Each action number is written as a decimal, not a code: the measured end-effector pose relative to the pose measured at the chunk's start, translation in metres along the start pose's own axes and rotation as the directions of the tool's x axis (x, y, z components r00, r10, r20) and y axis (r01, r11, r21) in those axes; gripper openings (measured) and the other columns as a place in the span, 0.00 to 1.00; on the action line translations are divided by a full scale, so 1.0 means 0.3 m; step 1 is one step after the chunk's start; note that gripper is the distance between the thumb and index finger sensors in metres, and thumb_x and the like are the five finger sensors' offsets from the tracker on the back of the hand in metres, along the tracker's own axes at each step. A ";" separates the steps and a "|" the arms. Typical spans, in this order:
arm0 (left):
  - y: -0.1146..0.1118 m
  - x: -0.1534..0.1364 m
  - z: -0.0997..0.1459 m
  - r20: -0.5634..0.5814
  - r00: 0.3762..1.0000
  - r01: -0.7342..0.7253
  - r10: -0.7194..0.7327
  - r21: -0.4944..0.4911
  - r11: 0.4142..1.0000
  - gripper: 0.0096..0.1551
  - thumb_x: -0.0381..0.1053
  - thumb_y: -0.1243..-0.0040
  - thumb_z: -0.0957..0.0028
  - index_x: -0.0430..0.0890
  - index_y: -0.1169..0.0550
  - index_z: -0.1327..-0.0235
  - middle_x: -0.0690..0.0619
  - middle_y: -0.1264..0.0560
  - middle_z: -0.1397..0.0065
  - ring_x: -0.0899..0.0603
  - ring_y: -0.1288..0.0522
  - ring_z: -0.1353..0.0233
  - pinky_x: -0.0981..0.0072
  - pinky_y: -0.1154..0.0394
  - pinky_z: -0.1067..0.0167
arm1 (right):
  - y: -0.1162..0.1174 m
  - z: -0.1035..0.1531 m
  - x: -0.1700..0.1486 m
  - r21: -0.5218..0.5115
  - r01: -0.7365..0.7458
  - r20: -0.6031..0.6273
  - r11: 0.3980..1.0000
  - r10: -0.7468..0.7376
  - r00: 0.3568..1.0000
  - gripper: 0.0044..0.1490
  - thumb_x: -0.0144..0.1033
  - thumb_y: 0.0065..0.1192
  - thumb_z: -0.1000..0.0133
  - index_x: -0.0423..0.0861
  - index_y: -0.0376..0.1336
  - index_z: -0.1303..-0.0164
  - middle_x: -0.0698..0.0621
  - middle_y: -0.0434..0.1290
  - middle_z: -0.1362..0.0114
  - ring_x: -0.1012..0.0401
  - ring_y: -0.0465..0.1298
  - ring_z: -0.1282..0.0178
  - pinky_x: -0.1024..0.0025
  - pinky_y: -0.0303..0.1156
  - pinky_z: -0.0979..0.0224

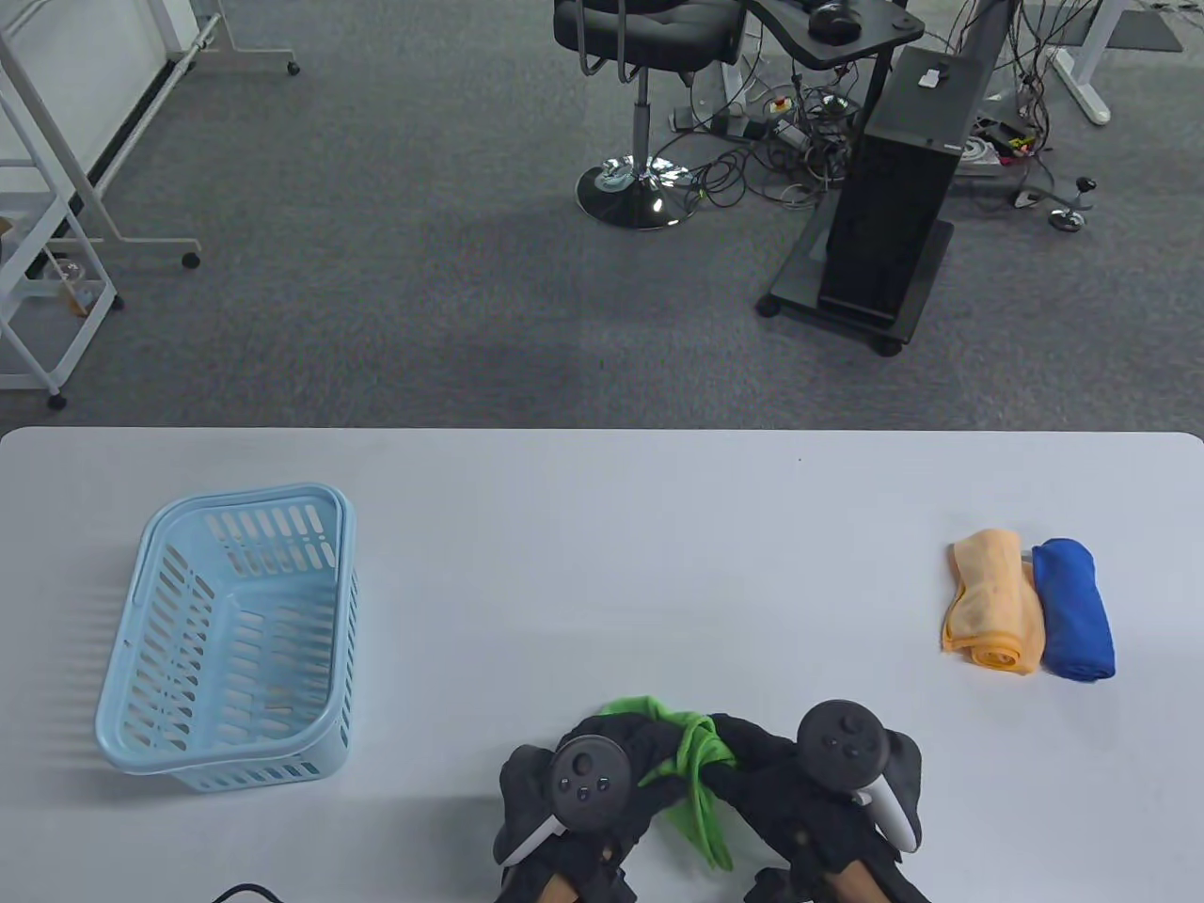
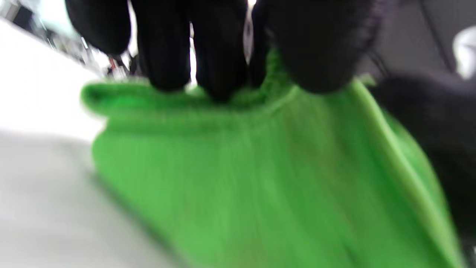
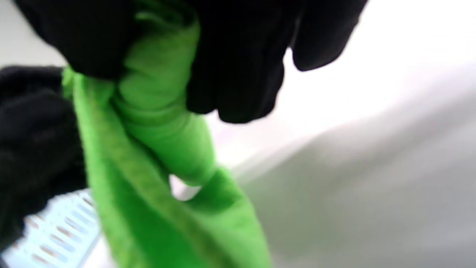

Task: Roll rectangular towel into towel roll

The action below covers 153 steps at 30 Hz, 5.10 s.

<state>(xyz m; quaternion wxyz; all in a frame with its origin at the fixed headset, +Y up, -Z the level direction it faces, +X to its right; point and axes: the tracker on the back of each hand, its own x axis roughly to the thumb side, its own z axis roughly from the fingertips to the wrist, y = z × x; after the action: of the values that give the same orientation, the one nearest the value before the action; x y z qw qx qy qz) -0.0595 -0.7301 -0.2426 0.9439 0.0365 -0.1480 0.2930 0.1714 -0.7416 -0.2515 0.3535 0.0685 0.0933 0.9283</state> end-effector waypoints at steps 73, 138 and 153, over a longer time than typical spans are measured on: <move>0.177 -0.105 -0.011 -0.232 0.972 -0.060 0.039 -0.085 0.995 0.24 0.48 0.34 0.55 0.50 0.15 0.44 0.42 0.13 0.43 0.33 0.18 0.37 0.34 0.29 0.40 | -0.324 0.078 -0.144 -0.576 -0.274 -0.227 0.770 0.172 0.959 0.28 0.38 0.70 0.63 0.53 0.73 0.51 0.51 0.78 0.44 0.56 0.82 0.47 0.41 0.62 0.27; 0.436 -0.208 0.112 -0.375 0.916 0.279 -0.143 0.339 0.898 0.23 0.51 0.39 0.54 0.49 0.17 0.47 0.49 0.08 0.63 0.42 0.10 0.54 0.44 0.20 0.50 | -0.346 0.074 -0.264 -0.225 -0.285 -0.319 0.932 0.206 0.925 0.44 0.52 0.64 0.61 0.48 0.66 0.32 0.44 0.68 0.28 0.49 0.74 0.32 0.38 0.60 0.27; 0.391 -0.176 0.085 -0.339 0.918 0.310 -0.206 0.291 0.905 0.23 0.52 0.39 0.54 0.49 0.17 0.47 0.49 0.08 0.61 0.42 0.10 0.53 0.44 0.21 0.49 | -0.265 -0.202 -0.205 0.057 -0.495 -0.406 0.867 0.473 0.782 0.35 0.44 0.64 0.59 0.52 0.71 0.39 0.46 0.65 0.26 0.48 0.70 0.28 0.38 0.56 0.24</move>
<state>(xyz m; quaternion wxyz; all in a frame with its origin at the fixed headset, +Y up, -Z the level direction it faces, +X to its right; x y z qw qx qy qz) -0.1737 -0.6659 -0.2361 0.9654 0.1727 0.0561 0.1872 0.2564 -0.7318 -0.3320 0.0779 -0.1138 0.1195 0.9832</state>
